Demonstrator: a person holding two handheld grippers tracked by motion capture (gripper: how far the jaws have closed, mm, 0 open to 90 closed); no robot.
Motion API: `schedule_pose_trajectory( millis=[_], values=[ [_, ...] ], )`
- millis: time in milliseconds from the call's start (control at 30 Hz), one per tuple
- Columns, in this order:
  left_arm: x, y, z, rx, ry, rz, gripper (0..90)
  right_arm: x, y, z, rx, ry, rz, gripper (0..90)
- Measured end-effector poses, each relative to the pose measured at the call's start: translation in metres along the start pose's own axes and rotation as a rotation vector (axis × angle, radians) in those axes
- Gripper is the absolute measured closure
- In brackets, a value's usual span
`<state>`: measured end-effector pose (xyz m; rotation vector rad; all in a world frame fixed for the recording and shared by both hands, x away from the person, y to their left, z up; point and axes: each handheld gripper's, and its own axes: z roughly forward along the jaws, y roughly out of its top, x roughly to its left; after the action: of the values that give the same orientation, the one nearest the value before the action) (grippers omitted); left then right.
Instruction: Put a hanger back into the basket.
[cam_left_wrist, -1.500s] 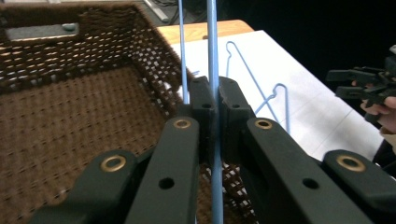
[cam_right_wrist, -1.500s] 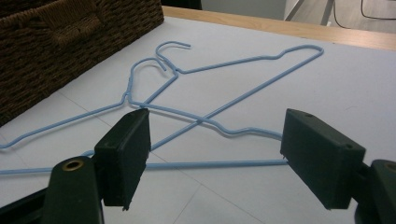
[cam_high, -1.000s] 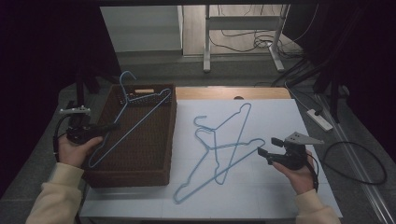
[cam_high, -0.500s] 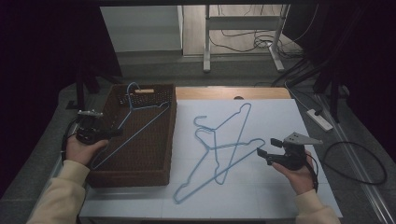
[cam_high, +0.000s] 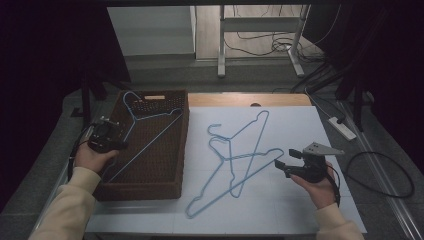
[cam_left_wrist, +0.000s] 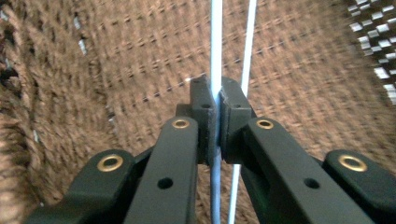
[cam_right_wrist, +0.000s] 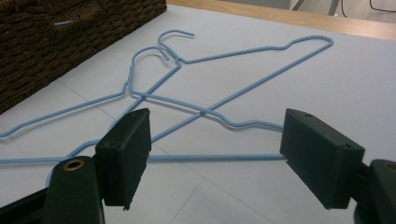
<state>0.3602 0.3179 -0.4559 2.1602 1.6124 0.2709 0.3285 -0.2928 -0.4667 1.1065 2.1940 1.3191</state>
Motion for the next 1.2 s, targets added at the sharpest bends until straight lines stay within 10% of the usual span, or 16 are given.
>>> schedule_pose_trajectory(
  millis=[333, 533, 767, 1200],
  values=[
    [-0.004, 0.009, 0.020, 0.108, 0.139, -0.007, 83.8, 0.000, -0.001, 0.001, 0.005, 0.003, -0.001, 24.9],
    [-0.007, 0.009, 0.023, 0.104, 0.137, 0.007, 80.5, 0.000, -0.001, 0.000, 0.005, 0.004, 0.000, 24.8],
    [-0.012, 0.009, 0.000, -0.044, 0.132, 0.025, 57.1, -0.001, -0.001, -0.001, 0.003, 0.000, 0.004, 24.8],
    [-0.040, -0.002, -0.059, -0.324, -0.083, 0.075, 35.1, -0.001, -0.002, 0.000, 0.002, 0.004, 0.013, 24.8]
  ],
)
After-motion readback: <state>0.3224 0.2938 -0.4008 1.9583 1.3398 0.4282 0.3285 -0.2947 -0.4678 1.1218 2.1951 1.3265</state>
